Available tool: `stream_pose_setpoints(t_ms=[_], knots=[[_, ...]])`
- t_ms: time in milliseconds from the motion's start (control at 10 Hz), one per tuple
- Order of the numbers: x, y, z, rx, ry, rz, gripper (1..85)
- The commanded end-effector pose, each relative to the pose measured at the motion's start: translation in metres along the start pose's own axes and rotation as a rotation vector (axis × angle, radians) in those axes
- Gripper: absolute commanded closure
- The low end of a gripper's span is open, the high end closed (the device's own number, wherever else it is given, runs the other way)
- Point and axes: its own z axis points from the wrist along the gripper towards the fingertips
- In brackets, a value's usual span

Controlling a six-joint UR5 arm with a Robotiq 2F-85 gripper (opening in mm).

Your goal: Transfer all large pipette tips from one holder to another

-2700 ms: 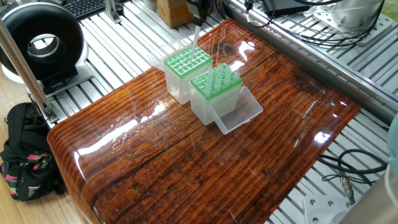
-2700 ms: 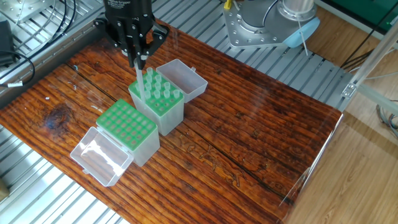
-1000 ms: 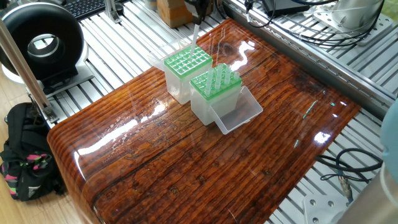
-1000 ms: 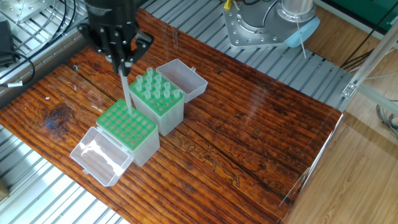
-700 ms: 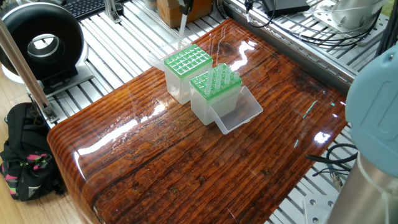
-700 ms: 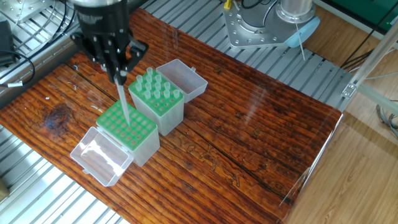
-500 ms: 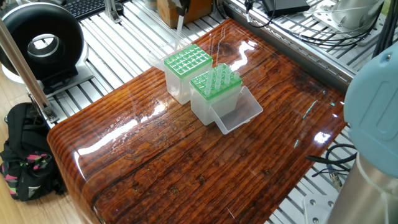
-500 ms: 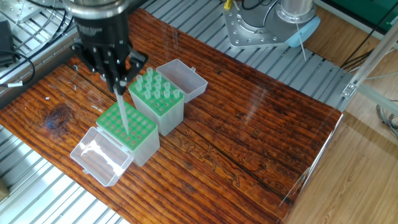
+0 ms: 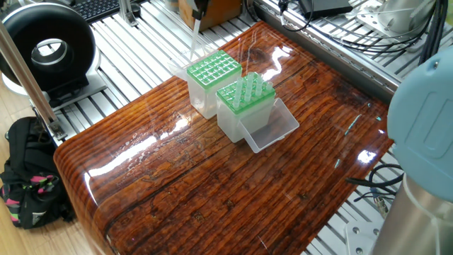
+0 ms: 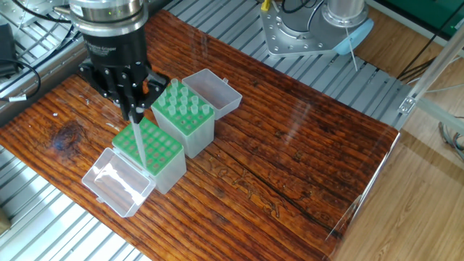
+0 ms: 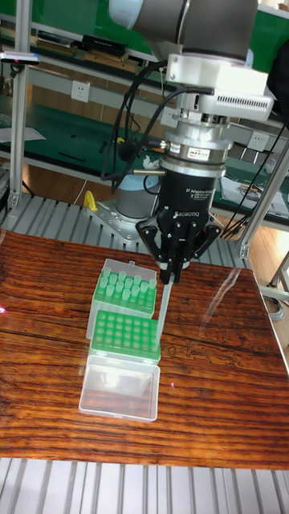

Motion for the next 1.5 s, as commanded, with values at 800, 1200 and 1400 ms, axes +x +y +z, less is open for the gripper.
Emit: stream_pose_setpoints(t_ms=[800, 1200, 1400], knots=[[0.037, -0.081, -0.008, 0.041, 0.081, -0.154, 84.7], [0.031, -0.076, -0.006, 0.049, 0.087, -0.145, 84.7], [0.03, -0.074, -0.003, 0.046, 0.089, -0.143, 84.7]])
